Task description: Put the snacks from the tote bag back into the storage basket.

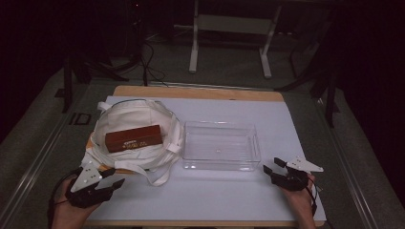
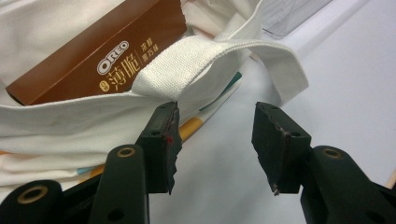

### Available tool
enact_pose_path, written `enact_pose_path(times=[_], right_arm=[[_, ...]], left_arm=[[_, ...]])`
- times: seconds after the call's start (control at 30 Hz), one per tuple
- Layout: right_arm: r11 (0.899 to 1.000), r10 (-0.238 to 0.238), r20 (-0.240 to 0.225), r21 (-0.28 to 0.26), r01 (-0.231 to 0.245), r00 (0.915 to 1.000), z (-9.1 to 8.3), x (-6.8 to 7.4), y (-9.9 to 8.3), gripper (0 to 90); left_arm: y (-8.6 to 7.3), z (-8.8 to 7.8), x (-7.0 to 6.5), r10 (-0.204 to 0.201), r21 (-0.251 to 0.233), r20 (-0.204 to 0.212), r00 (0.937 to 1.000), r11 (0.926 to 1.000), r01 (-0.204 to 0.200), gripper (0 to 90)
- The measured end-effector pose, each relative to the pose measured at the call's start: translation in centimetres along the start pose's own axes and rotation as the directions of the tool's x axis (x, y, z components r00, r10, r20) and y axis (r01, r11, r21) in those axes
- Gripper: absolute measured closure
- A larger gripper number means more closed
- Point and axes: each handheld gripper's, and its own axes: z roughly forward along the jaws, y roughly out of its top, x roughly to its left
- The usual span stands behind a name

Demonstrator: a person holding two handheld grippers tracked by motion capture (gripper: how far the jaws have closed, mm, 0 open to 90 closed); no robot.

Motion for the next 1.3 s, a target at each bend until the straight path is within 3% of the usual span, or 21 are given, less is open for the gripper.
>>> enact_pose_path(times=[0.17, 0.3, 0.6, 1.3], right_arm=[[1.0, -0.001, -0.001, 0.001, 0.001, 1.0, 0.0, 0.0, 0.0, 38.9], [1.0, -0.003, 0.0, 0.001, 0.003, 1.0, 0.0, 0.0, 0.0, 39.0], [1.0, -0.006, 0.001, 0.004, 0.006, 1.0, 0.0, 0.1, 0.0, 39.8], [1.0, -0.018, -0.002, -0.014, 0.018, 0.9998, -0.2, 0.2, -0.1, 40.8]], left_arm=[[-0.1, -1.0, 0.2, 0.014, 0.018, -0.005, 0.9999, 0.9997, -0.014, 52.2], [0.3, -1.3, 0.8, 0.003, -0.014, -0.006, 1.0, 0.9999, -0.003, 52.3], [1.9, -0.7, 2.3, 0.0, -0.048, -0.007, 1.0, 0.9988, 0.0, 52.2], [4.8, 0.9, 5.9, 0.013, -0.017, -0.027, 0.9995, 0.9998, -0.013, 50.0]])
